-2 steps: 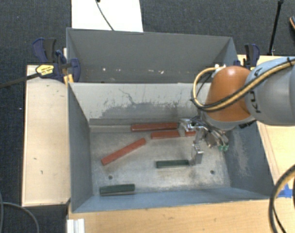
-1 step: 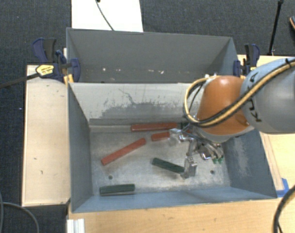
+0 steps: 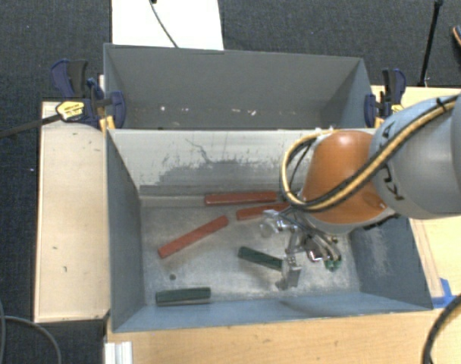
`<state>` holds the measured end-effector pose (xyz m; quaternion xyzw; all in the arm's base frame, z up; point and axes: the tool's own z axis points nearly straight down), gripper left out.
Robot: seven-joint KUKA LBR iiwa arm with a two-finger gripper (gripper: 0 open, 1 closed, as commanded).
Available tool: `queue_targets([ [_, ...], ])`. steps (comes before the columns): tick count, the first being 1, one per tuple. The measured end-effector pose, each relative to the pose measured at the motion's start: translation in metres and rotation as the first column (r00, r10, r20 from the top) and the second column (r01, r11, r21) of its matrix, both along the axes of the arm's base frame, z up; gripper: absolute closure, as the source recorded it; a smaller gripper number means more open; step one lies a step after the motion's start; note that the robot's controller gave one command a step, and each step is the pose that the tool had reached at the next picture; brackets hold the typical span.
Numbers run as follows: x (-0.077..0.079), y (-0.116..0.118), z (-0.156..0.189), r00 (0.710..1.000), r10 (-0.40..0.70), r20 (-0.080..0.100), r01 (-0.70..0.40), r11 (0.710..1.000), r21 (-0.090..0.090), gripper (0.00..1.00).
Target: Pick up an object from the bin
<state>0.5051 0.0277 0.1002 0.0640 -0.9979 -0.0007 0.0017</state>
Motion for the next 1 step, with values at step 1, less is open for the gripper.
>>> queue_targets([
  [1,-0.0038,-0.0141,-0.0316,0.999,-0.033,-0.001,0.033,0.999,-0.001,0.00],
])
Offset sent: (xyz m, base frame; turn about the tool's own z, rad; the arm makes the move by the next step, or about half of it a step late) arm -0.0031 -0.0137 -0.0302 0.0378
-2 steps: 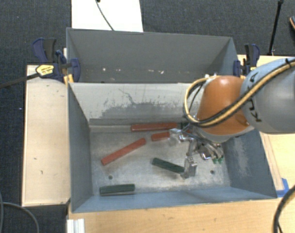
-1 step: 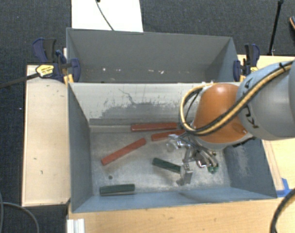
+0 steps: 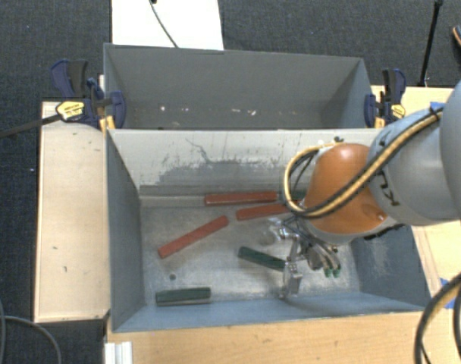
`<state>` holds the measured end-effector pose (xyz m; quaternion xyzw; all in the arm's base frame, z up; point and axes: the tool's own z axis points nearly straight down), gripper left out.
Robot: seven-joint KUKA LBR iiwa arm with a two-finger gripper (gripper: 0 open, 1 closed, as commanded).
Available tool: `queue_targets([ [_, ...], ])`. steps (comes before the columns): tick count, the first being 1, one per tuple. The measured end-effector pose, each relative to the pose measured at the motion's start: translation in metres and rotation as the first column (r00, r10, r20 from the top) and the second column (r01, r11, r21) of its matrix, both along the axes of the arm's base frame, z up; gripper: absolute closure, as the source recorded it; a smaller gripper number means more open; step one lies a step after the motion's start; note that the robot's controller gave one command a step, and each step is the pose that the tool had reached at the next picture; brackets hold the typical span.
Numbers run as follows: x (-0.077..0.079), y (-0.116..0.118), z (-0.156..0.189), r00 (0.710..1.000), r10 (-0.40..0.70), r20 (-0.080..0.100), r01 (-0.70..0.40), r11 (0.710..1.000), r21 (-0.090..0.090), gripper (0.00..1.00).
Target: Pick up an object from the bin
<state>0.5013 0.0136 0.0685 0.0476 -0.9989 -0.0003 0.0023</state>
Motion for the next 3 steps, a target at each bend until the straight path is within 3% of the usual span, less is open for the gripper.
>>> queue_targets([
  [1,0.000,0.000,0.000,1.000,0.008,-0.001,-0.008,1.000,0.000,0.00],
  [2,0.000,0.000,0.000,1.000,0.010,0.000,-0.010,1.000,0.000,1.00],
  [3,0.001,0.000,0.037,1.000,0.016,0.011,-0.016,1.000,0.000,1.00],
])
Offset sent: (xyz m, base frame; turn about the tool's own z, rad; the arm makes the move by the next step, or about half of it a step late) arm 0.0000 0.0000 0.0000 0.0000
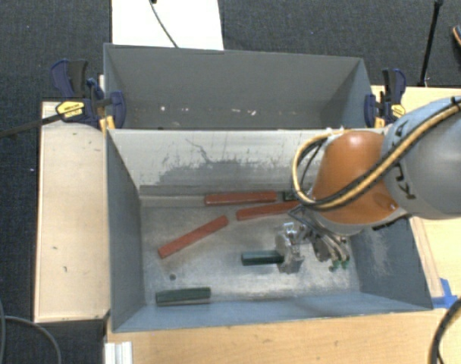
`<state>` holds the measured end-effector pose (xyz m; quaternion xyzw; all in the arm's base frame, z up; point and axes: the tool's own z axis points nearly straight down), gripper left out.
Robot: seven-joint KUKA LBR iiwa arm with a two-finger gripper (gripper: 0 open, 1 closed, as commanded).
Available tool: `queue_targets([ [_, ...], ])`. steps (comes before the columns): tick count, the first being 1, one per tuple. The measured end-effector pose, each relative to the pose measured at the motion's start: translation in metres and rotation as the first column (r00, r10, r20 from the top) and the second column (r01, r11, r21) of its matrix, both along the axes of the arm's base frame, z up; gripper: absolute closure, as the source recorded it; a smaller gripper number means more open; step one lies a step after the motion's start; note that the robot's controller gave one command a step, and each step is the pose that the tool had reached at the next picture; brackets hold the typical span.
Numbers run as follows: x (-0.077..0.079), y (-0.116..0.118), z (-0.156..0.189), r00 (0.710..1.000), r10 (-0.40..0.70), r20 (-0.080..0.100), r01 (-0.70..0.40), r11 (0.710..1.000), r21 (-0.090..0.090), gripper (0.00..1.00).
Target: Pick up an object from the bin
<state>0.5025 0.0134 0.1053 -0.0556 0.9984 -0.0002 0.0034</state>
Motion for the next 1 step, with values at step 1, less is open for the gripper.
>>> queue_targets([
  [1,0.0018,0.0001,0.0422,1.000,0.003,0.001,-0.003,1.000,0.000,1.00],
])
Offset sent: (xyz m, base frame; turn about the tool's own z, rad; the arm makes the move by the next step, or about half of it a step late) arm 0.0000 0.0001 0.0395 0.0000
